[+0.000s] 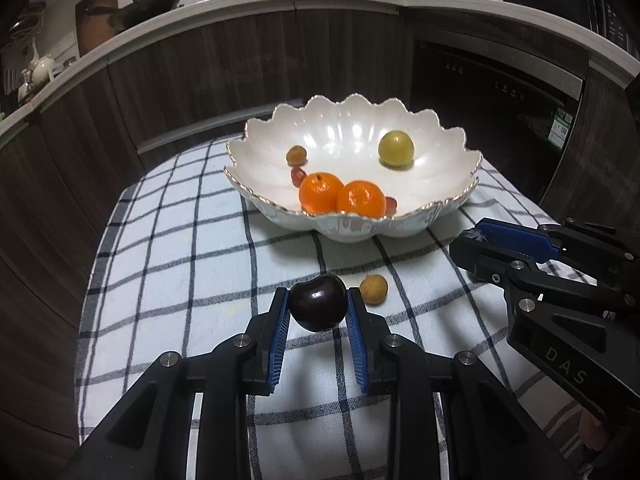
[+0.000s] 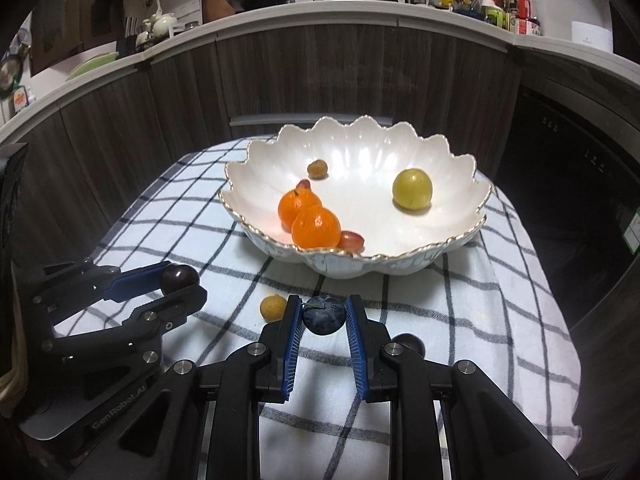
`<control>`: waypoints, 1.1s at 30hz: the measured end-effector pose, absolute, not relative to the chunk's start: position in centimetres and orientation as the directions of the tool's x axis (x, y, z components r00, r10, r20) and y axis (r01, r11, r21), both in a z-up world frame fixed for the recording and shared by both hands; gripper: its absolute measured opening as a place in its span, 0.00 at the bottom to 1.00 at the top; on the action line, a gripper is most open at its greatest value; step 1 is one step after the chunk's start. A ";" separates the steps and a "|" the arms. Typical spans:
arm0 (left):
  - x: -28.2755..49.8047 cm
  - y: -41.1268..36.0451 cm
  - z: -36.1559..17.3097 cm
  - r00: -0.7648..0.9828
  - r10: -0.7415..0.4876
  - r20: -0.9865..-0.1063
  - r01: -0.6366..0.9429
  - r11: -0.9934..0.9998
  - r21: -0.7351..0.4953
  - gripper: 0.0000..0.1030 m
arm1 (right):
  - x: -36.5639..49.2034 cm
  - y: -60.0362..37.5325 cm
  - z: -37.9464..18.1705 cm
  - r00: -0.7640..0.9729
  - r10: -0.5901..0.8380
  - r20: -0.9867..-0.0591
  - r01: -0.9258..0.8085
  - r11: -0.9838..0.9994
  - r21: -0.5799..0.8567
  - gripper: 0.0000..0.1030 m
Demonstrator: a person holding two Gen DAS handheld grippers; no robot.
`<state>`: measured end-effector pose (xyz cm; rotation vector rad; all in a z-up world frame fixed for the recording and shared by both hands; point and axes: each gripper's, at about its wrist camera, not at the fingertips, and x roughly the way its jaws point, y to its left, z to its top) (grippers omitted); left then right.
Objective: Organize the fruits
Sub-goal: 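Carry the dark plum and blueberry over the white bowl with both tools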
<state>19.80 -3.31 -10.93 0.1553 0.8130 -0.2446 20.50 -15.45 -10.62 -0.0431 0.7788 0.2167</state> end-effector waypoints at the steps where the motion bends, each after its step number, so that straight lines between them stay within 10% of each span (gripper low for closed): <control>1: 19.8 -3.3 -10.7 0.664 -0.156 -0.731 0.273 0.961 0.043 0.28 | 20.4 -15.5 -10.4 0.694 0.178 -0.698 -0.209 0.977 0.042 0.23; 33: 27.1 -3.6 -7.0 0.708 -0.134 -0.693 0.197 0.980 0.012 0.28 | 26.3 -19.3 -6.3 0.761 0.072 -0.645 -0.061 0.997 0.040 0.23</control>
